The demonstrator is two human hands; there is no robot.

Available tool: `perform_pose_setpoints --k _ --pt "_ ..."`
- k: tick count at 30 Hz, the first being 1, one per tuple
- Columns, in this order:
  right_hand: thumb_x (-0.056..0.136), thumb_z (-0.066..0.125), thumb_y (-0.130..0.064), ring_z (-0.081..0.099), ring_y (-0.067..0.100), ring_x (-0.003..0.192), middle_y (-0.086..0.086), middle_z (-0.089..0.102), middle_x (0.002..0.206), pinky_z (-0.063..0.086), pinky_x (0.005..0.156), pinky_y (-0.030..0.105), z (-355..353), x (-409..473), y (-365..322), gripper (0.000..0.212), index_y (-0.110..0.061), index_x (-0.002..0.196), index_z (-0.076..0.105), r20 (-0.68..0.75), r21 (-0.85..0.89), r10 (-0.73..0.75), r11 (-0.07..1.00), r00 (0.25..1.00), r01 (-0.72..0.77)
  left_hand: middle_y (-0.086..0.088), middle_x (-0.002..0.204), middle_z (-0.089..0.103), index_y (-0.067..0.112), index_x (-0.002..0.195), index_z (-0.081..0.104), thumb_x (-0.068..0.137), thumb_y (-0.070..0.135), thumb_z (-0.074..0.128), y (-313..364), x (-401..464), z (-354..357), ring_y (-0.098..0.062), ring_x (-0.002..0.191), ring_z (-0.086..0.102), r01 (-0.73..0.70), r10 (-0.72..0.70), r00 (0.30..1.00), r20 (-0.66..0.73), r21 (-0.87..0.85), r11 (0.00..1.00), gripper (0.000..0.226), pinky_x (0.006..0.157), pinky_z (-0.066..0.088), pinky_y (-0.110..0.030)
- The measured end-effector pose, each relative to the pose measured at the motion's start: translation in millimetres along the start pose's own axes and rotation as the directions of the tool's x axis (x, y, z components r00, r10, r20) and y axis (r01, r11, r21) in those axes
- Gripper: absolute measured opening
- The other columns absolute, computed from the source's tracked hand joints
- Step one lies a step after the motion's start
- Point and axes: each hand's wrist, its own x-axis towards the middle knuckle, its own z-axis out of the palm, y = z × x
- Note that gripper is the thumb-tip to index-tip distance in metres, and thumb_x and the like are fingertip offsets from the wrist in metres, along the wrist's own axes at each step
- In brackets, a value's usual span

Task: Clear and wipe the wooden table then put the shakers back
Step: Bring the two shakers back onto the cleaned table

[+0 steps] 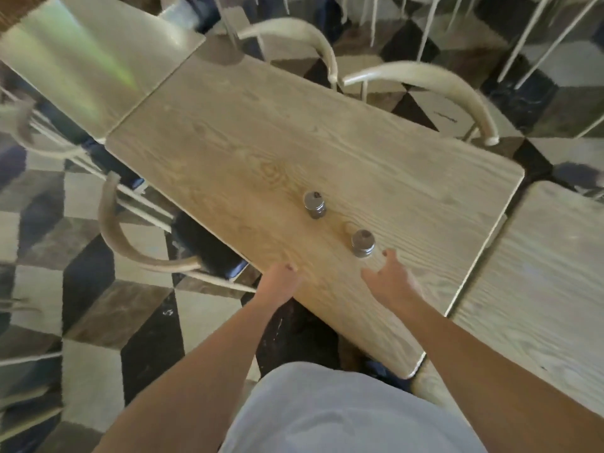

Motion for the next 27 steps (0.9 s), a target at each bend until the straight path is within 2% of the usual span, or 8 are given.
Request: perform_pose_setpoints --k 2,5,6,8,12,16,20,27 --pt "0.083 0.058 -0.056 0.065 0.030 0.093 0.002 0.067 0.112 0.049 0.073 0.038 -7 7 -17 0.067 -0.026 0.137 0.030 -0.083 0.024 0.035 0.999 0.996 -0.033 -0.008 0.126 0.065 0.007 0.138 0.055 0.098 0.027 0.057 35 31 -19 -0.028 0.116 0.064 -0.058 0.058 0.998 0.003 0.047 0.997 0.045 0.088 0.051 -0.029" --pt "0.080 0.059 -0.063 0.066 0.033 0.102 0.005 0.060 0.125 0.053 0.080 0.041 -11 14 -34 0.073 -0.027 0.137 0.029 -0.126 0.022 0.134 0.991 0.983 -0.132 0.001 0.082 0.060 0.007 0.126 0.057 0.084 0.034 0.067 76 66 -38 -0.017 0.068 0.062 -0.083 0.083 0.997 -0.001 0.035 0.996 0.051 0.059 0.049 -0.023" --pt "0.079 0.061 -0.063 0.065 0.033 0.105 0.005 0.058 0.128 0.052 0.081 0.040 -10 17 -39 0.075 -0.026 0.136 0.031 -0.126 0.017 0.168 0.986 0.978 -0.167 0.002 0.083 0.058 0.008 0.121 0.056 0.079 0.033 0.068 87 75 -41 -0.019 0.070 0.062 -0.108 0.109 0.994 -0.019 0.035 0.994 0.051 0.058 0.049 -0.025" --pt "0.079 0.063 -0.063 0.064 0.033 0.105 0.005 0.055 0.129 0.050 0.078 0.039 -6 23 -48 0.073 -0.023 0.133 0.035 -0.128 0.010 0.228 0.973 0.965 -0.229 0.000 0.103 0.060 0.015 0.118 0.054 0.075 0.037 0.073 103 90 -44 -0.025 0.096 0.063 -0.184 0.186 0.982 -0.026 0.058 0.981 0.052 0.080 0.054 -0.034" --pt "0.077 0.064 -0.067 0.065 0.031 0.103 0.001 0.054 0.125 0.046 0.073 0.036 13 29 -62 0.071 -0.024 0.127 0.040 -0.147 0.063 0.332 0.943 0.932 -0.326 -0.010 0.131 0.049 0.017 0.142 0.040 0.086 0.047 0.070 112 120 -49 -0.030 0.113 0.058 -0.273 0.258 0.962 0.093 0.261 0.926 0.070 0.093 0.051 -0.039" --pt "0.081 0.063 -0.064 0.065 0.031 0.097 0.002 0.058 0.116 0.055 0.079 0.042 31 34 -79 0.056 -0.026 0.118 0.045 -0.164 0.128 0.392 0.918 0.905 -0.375 -0.004 0.109 0.067 0.023 0.126 0.042 0.092 0.055 0.055 106 140 -55 -0.031 0.094 0.066 -0.374 0.292 0.925 0.245 0.433 0.820 0.048 0.073 0.052 -0.038" --pt "0.084 0.060 -0.057 0.064 0.032 0.094 0.000 0.060 0.108 0.049 0.073 0.038 36 33 -83 0.047 -0.027 0.116 0.042 -0.157 0.159 0.435 0.897 0.887 -0.412 0.004 0.079 0.066 0.029 0.100 0.037 0.087 0.059 0.055 92 150 -59 -0.023 0.069 0.065 -0.436 0.327 0.890 0.318 0.383 0.814 0.037 0.053 0.042 -0.034" --pt "0.072 0.063 -0.048 0.059 0.027 0.065 -0.009 0.054 0.062 0.041 0.056 0.032 46 -32 -15 0.042 -0.031 0.099 0.037 -0.220 0.232 0.637 0.770 0.739 -0.594 0.004 0.082 0.073 0.026 0.102 0.042 0.085 0.045 0.065 88 158 -40 -0.030 0.077 0.069 -0.445 0.374 0.888 0.267 0.299 0.844 0.035 0.068 0.056 -0.039"
